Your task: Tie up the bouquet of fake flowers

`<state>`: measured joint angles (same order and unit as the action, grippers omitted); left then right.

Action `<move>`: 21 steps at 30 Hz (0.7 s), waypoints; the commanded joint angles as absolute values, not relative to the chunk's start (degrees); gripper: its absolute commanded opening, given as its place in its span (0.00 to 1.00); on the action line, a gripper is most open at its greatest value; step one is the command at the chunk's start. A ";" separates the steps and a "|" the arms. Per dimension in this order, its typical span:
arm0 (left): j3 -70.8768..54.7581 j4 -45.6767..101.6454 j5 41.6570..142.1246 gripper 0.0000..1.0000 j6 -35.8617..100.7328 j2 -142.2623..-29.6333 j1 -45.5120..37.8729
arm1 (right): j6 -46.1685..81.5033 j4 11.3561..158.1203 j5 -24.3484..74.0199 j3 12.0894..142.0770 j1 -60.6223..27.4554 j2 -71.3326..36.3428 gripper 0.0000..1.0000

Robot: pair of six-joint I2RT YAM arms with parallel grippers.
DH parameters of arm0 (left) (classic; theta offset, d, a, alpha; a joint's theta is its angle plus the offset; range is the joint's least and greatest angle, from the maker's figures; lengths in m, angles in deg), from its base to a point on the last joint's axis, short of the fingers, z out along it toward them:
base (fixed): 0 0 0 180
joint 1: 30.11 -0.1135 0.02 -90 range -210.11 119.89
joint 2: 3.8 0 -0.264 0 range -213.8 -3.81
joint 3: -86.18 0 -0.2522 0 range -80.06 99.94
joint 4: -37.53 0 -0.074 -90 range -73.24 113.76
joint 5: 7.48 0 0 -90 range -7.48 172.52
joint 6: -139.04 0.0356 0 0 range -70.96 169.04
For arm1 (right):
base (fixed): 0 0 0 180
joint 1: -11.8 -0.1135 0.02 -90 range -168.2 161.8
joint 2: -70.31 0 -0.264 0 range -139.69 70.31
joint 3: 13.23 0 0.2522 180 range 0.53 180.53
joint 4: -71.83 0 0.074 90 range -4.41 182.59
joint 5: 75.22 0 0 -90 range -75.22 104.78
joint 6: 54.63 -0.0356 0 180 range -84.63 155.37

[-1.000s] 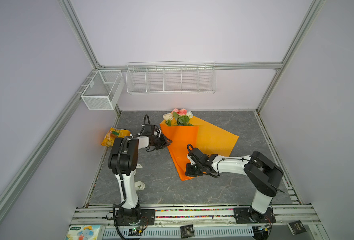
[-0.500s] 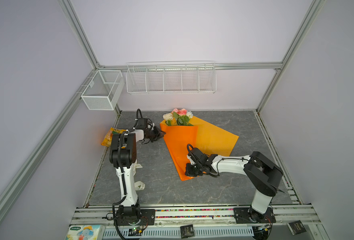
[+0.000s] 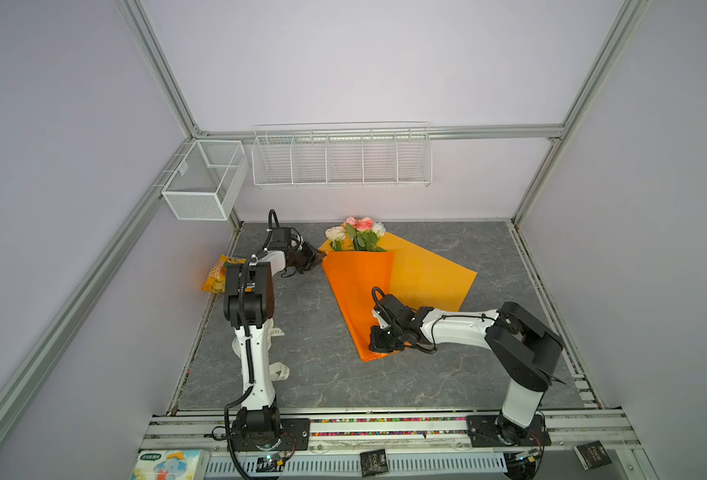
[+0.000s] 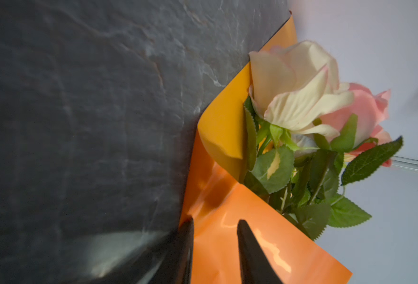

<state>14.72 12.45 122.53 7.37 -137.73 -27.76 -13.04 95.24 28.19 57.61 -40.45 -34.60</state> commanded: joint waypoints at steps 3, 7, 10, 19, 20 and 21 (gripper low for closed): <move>21.82 3.93 116.94 0.32 8.34 -143.56 -28.15 | -12.53 102.20 26.02 55.83 -40.72 -39.38 0.07; 25.67 1.82 115.32 0.32 7.87 -146.28 -28.52 | -12.53 102.20 25.92 55.71 -40.70 -39.29 0.07; 29.15 0.12 114.55 0.32 7.12 -148.17 -29.09 | -12.58 102.20 25.95 55.55 -40.58 -39.12 0.07; 30.98 -1.67 114.48 0.34 9.15 -142.27 -29.54 | -13.06 101.15 26.66 57.19 -40.49 -39.12 0.07; 30.16 -1.66 115.24 0.36 9.36 -140.15 -29.46 | -13.34 100.83 26.72 57.22 -40.41 -39.04 0.07; 29.12 -1.93 115.75 0.37 9.59 -138.24 -29.36 | -13.62 100.35 26.88 57.14 -40.46 -38.95 0.07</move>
